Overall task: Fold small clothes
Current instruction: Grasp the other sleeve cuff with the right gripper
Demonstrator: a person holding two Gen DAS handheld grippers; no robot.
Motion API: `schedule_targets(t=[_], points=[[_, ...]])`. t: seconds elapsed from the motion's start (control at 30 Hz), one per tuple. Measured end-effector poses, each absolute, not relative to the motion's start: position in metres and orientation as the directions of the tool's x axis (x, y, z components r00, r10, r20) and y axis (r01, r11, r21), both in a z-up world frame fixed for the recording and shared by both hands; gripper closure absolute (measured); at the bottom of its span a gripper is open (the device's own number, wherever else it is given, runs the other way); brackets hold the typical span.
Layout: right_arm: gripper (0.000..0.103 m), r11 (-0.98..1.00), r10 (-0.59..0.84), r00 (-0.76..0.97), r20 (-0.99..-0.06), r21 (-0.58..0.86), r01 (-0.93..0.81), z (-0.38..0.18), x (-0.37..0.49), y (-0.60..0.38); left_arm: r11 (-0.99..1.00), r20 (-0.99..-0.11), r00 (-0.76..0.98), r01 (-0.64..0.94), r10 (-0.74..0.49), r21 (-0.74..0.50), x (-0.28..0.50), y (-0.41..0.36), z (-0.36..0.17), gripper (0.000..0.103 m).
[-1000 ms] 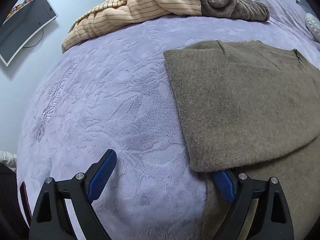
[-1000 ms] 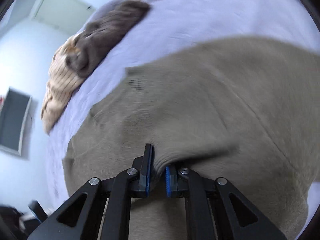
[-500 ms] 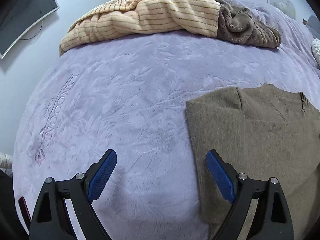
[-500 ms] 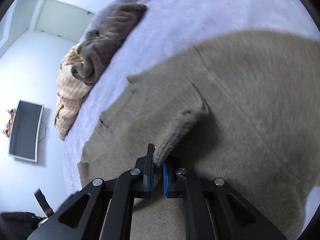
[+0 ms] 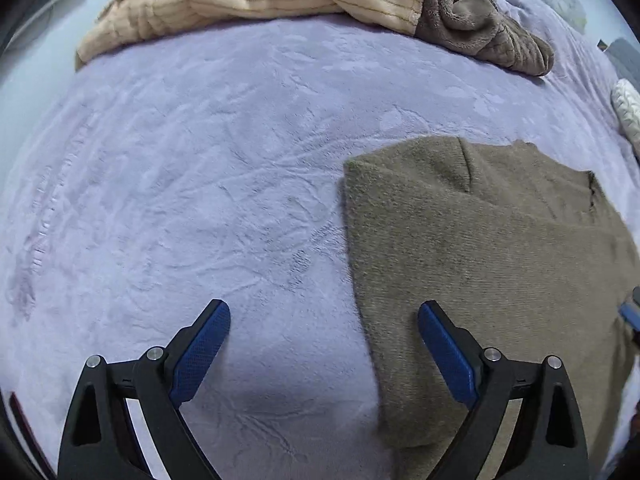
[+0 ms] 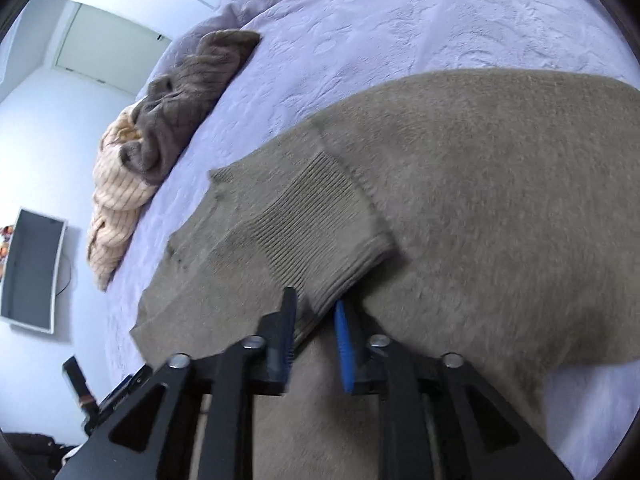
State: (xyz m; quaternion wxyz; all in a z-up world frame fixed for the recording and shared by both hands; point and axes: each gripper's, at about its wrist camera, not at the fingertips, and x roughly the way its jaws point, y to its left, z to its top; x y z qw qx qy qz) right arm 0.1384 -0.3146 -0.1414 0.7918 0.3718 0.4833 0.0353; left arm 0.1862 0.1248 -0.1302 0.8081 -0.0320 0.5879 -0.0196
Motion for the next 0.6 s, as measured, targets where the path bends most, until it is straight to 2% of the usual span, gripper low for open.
schedule_targets(t=[0.03, 0.07, 0.17, 0.27, 0.6], points=[[0.044, 0.715, 0.446, 0.525, -0.725, 0.642, 0.278, -0.139, 0.136, -0.309, 0.995, -0.951, 0.296, -0.014, -0.089, -0.098, 0.189, 0.127, -0.131, 0.007], [0.042, 0.715, 0.466, 0.520, -0.716, 0.650, 0.255, -0.137, 0.132, -0.304, 0.995, -0.951, 0.296, -0.024, -0.086, -0.098, 0.191, 0.128, -0.129, 0.007], [0.042, 0.736, 0.471, 0.487, -0.736, 0.632, 0.243, -0.132, 0.118, -0.295, 0.995, -0.934, 0.348, -0.022, -0.083, -0.097, 0.189, 0.118, -0.113, 0.007], [0.042, 0.709, 0.446, 0.488, -0.750, 0.629, 0.319, -0.134, 0.096, -0.316, 0.998, -0.922, 0.381, 0.023, -0.066, -0.062, 0.176, 0.093, -0.099, 0.007], [0.042, 0.543, 0.319, 0.566, -0.761, 0.636, 0.549, -0.140, 0.002, -0.436, 0.975, -0.921, 0.361, 0.209, -0.145, -0.072, 0.131, -0.051, -0.095, 0.007]])
